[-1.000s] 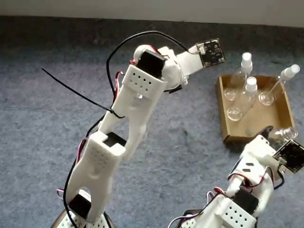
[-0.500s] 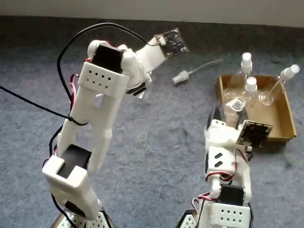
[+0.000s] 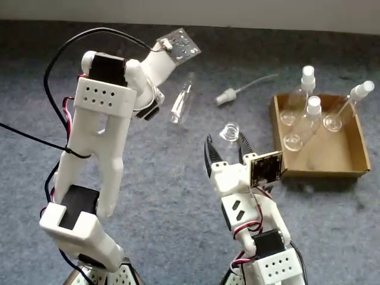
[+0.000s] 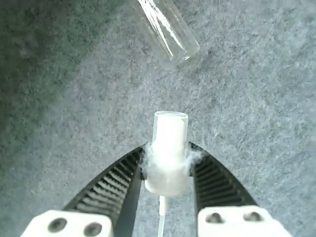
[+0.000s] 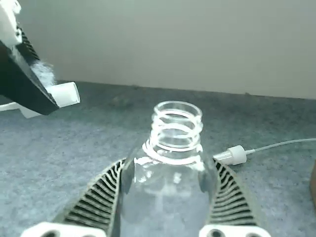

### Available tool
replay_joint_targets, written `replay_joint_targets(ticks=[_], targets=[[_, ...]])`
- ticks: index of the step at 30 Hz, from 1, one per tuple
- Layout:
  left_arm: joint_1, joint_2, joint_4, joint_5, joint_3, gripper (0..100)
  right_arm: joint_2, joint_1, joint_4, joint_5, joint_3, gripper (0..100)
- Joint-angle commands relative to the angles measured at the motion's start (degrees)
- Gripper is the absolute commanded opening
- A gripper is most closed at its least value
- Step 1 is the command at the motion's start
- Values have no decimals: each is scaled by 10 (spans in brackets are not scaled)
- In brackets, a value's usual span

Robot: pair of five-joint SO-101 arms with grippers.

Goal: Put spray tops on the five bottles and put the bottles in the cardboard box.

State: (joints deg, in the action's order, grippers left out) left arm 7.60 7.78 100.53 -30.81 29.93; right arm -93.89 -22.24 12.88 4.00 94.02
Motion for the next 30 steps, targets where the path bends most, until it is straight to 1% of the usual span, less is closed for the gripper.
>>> replay_joint_targets(ticks=[1, 3, 6, 10, 12, 13, 15, 16, 22, 26, 28, 30], targets=[[-29, -35, 0, 118, 5, 5, -7, -7, -111, -6, 39, 112], [-36, -35, 1, 140, 5, 5, -7, -7, -145, -7, 69, 112], [-35, -35, 0, 173, 8, 5, -6, -7, -161, -8, 98, 112], [-18, -36, -1, 262, 9, 5, -6, -6, -161, -10, 105, 112], [-17, -36, -1, 294, 22, 5, -6, -7, -161, -40, 105, 112], [-17, -36, -1, 304, 31, 5, -6, -7, -161, -70, 105, 112], [-16, -36, 1, 309, 56, 5, -3, -7, -160, -123, 105, 112], [-16, -36, 2, 309, 70, 5, -2, -7, -156, -138, 105, 112], [-15, -36, 3, 311, 163, 5, -6, -8, -79, -149, 105, 112], [22, -36, 3, 316, 228, 5, -6, -8, -57, -145, 105, 112], [54, -36, 3, 354, 254, 5, -6, -8, -38, -145, 105, 112], [77, -36, 0, 414, 278, 5, -6, -8, -22, -145, 105, 112]])
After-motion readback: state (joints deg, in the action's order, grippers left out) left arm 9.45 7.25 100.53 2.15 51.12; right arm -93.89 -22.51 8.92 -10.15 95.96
